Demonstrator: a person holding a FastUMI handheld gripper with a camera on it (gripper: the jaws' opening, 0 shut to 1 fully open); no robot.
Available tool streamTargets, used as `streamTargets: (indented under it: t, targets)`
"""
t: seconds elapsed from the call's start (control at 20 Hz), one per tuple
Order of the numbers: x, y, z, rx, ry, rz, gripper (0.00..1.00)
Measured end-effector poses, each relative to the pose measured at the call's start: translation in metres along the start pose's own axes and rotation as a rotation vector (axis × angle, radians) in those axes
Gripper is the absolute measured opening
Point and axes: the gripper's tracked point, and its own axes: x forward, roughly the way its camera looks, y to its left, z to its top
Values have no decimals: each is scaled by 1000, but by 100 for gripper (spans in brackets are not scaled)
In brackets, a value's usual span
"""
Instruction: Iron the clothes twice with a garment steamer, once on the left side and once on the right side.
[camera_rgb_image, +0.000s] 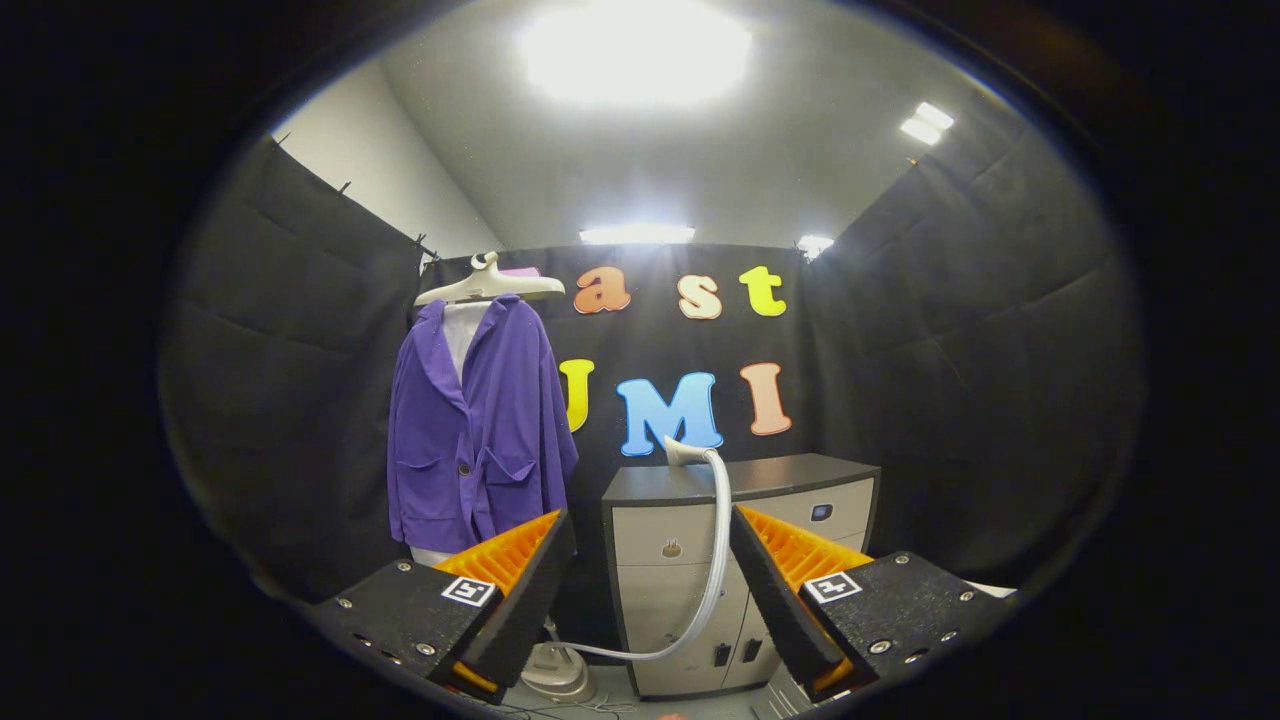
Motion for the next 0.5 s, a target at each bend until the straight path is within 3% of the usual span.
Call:
streamTargets:
  t: [0.5]
  targets:
    - [0, 2, 4, 8, 1, -2, 95]
